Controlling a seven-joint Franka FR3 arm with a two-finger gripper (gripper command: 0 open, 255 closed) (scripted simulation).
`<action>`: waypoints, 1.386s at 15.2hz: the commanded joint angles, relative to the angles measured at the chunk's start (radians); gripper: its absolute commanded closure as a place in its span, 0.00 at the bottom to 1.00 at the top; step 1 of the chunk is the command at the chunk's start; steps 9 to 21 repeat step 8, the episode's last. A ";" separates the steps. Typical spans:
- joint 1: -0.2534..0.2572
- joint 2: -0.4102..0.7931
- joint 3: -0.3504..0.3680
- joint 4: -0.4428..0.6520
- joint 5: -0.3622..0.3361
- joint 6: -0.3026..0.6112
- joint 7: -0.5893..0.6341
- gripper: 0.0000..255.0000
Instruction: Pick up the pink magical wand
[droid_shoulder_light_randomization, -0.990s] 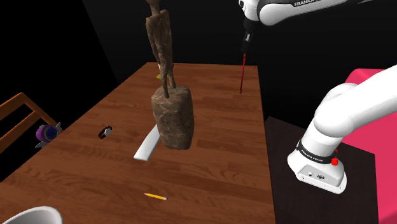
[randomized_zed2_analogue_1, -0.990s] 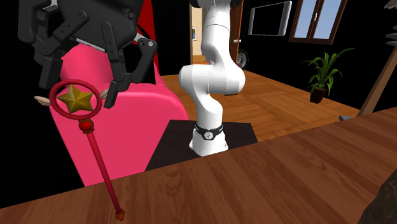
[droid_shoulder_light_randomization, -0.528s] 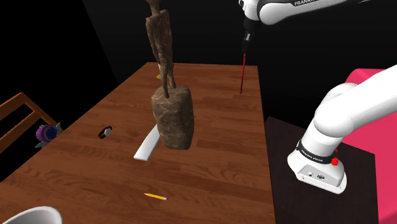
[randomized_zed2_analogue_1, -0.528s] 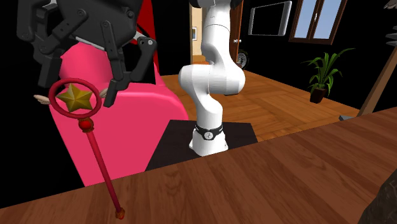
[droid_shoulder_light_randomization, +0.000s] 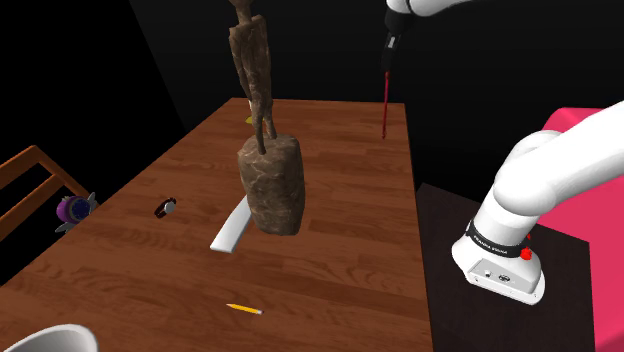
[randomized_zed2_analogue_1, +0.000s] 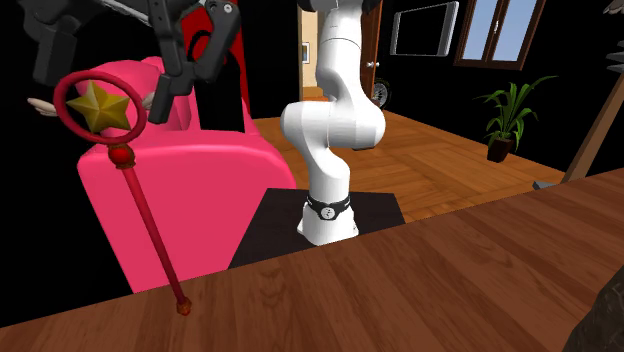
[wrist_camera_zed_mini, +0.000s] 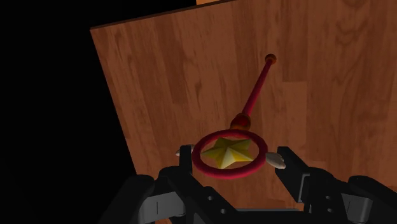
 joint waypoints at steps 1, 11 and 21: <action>0.002 0.002 0.003 0.030 0.006 -0.028 -0.007 1.00; 0.005 0.015 0.007 0.108 0.017 -0.090 -0.027 1.00; 0.005 0.015 0.007 0.108 0.017 -0.090 -0.027 1.00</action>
